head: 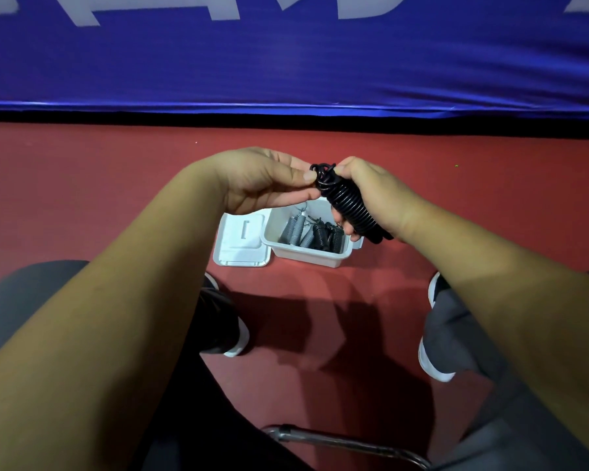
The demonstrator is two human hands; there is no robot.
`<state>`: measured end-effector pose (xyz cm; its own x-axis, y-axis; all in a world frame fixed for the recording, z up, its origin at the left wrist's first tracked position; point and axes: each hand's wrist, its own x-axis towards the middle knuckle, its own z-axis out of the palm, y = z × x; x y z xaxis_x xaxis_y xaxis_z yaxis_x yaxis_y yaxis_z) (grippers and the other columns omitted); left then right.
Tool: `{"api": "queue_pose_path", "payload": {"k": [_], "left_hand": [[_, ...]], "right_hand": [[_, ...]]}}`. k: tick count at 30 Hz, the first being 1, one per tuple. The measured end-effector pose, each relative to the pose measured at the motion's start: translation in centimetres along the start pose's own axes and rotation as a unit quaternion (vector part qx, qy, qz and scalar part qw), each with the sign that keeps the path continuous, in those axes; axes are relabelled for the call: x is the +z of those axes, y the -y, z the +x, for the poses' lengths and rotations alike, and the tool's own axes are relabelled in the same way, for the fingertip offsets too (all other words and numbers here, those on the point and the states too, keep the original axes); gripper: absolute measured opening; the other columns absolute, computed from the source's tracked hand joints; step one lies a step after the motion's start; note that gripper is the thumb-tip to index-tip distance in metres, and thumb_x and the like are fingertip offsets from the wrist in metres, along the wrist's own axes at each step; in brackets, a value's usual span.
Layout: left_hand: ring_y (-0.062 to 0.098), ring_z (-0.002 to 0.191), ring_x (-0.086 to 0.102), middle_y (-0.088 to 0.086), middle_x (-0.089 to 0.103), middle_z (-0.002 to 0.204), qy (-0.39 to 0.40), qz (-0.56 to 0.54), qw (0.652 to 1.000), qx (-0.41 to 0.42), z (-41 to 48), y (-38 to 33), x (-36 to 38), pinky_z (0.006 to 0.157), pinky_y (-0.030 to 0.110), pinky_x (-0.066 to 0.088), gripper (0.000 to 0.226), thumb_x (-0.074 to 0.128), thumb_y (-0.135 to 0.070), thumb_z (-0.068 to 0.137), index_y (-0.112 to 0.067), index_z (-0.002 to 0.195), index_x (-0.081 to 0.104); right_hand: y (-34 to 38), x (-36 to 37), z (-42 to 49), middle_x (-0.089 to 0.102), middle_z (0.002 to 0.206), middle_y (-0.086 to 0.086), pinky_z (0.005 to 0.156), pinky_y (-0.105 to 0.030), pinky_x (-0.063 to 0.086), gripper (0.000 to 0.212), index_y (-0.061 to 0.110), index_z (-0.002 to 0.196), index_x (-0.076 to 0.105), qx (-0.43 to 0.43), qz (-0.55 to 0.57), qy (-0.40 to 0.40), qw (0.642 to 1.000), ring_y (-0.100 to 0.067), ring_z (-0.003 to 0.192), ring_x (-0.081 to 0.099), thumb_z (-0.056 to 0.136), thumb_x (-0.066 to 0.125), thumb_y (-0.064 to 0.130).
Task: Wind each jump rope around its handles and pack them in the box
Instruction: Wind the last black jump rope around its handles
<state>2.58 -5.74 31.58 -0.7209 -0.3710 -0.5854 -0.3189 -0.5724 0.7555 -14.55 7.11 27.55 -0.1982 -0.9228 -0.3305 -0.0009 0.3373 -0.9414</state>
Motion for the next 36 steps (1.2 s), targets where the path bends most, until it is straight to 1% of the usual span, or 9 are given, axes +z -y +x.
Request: {"api": "queue_pose_path", "payload": {"k": [4, 8, 13, 15, 17, 21, 27, 30, 36], "left_hand": [[0.016, 0.087, 0.078, 0.016, 0.078, 0.100, 0.012, -0.026, 1.000, -0.002, 0.2, 0.5, 0.0, 0.073, 0.018, 0.062, 0.025, 0.069, -0.003, 0.082, 0.001, 0.107, 0.074], [0.009, 0.086, 0.075, 0.007, 0.077, 0.095, 0.022, -0.035, 0.999, -0.017, 0.6, 0.8, 0.4, 0.080, 0.017, 0.061, 0.014, 0.071, -0.009, 0.082, -0.012, 0.083, 0.084], [0.010, 0.090, 0.071, 0.005, 0.074, 0.103, -0.002, -0.074, 0.996, -0.043, 1.1, 1.0, 0.3, 0.086, 0.023, 0.061, 0.017, 0.077, -0.009, 0.078, -0.014, 0.094, 0.081], [0.011, 0.089, 0.071, 0.005, 0.075, 0.099, -0.008, -0.084, 0.995, -0.045, 1.2, 0.8, 0.4, 0.087, 0.024, 0.060, 0.013, 0.077, -0.008, 0.078, -0.014, 0.089, 0.082], [0.011, 0.084, 0.072, 0.005, 0.075, 0.094, -0.016, -0.098, 0.994, -0.044, 1.2, 0.7, 0.6, 0.081, 0.022, 0.062, 0.014, 0.076, -0.008, 0.079, -0.013, 0.090, 0.081], [0.007, 0.069, 0.068, 0.001, 0.070, 0.083, -0.027, -0.110, 0.992, -0.053, 1.0, 0.7, 1.4, 0.055, 0.016, 0.058, 0.011, 0.076, -0.018, 0.081, -0.017, 0.091, 0.073], [0.009, 0.073, 0.064, 0.001, 0.064, 0.086, -0.075, -0.158, 0.983, -0.048, 1.6, 1.2, 1.8, 0.064, 0.020, 0.061, 0.007, 0.076, -0.014, 0.091, -0.011, 0.090, 0.070], [0.011, 0.071, 0.064, 0.003, 0.063, 0.087, -0.088, -0.159, 0.982, -0.050, 1.7, 1.4, 1.9, 0.061, 0.022, 0.061, 0.002, 0.072, -0.011, 0.094, -0.010, 0.093, 0.071], [0.013, 0.075, 0.061, 0.008, 0.064, 0.086, -0.101, -0.175, 0.977, -0.065, 1.6, 1.4, 2.3, 0.058, 0.025, 0.061, 0.007, 0.066, -0.004, 0.096, -0.006, 0.091, 0.071]], "right_hand": [[-0.1, 0.0, -0.1, 0.069, 0.073, -0.019, 0.058, -0.042, 0.053, 0.028, 0.018, 0.104, 0.060, 0.003, 0.000, 0.004, 1.000, -0.031, 0.056, 0.061, 0.099, 0.045, 0.042], [0.0, 0.1, -0.2, 0.068, 0.074, -0.019, 0.058, -0.043, 0.053, 0.031, 0.016, 0.104, 0.061, 0.003, -0.005, 0.007, 1.000, -0.032, 0.057, 0.060, 0.098, 0.045, 0.042], [0.3, 0.2, -0.4, 0.069, 0.075, -0.018, 0.058, -0.045, 0.054, 0.031, 0.014, 0.107, 0.061, 0.009, -0.014, 0.002, 1.000, -0.032, 0.059, 0.061, 0.103, 0.043, 0.040], [0.4, 0.2, -0.4, 0.069, 0.074, -0.018, 0.057, -0.043, 0.054, 0.029, 0.014, 0.106, 0.060, 0.004, -0.018, -0.004, 1.000, -0.032, 0.057, 0.061, 0.105, 0.043, 0.038], [0.7, 0.3, -0.4, 0.068, 0.074, -0.018, 0.056, -0.043, 0.053, 0.027, 0.016, 0.105, 0.059, -0.003, -0.025, -0.009, 1.000, -0.032, 0.057, 0.061, 0.106, 0.042, 0.037], [0.9, 0.4, -0.4, 0.066, 0.072, -0.016, 0.056, -0.042, 0.052, 0.026, 0.019, 0.102, 0.058, 0.005, -0.017, -0.008, 1.000, -0.030, 0.057, 0.059, 0.107, 0.042, 0.038], [0.6, 0.6, -0.3, 0.066, 0.071, -0.013, 0.057, -0.045, 0.052, 0.027, 0.020, 0.100, 0.059, 0.008, -0.041, -0.014, 0.999, -0.030, 0.057, 0.059, 0.106, 0.043, 0.041], [0.5, 0.6, -0.3, 0.066, 0.071, -0.011, 0.056, -0.045, 0.051, 0.029, 0.017, 0.107, 0.059, 0.008, -0.051, -0.015, 0.999, -0.029, 0.057, 0.059, 0.106, 0.042, 0.040], [0.3, 0.7, -0.1, 0.065, 0.074, -0.013, 0.055, -0.046, 0.051, 0.027, 0.014, 0.112, 0.056, -0.005, -0.088, -0.018, 0.996, -0.029, 0.054, 0.058, 0.106, 0.042, 0.036]]}}
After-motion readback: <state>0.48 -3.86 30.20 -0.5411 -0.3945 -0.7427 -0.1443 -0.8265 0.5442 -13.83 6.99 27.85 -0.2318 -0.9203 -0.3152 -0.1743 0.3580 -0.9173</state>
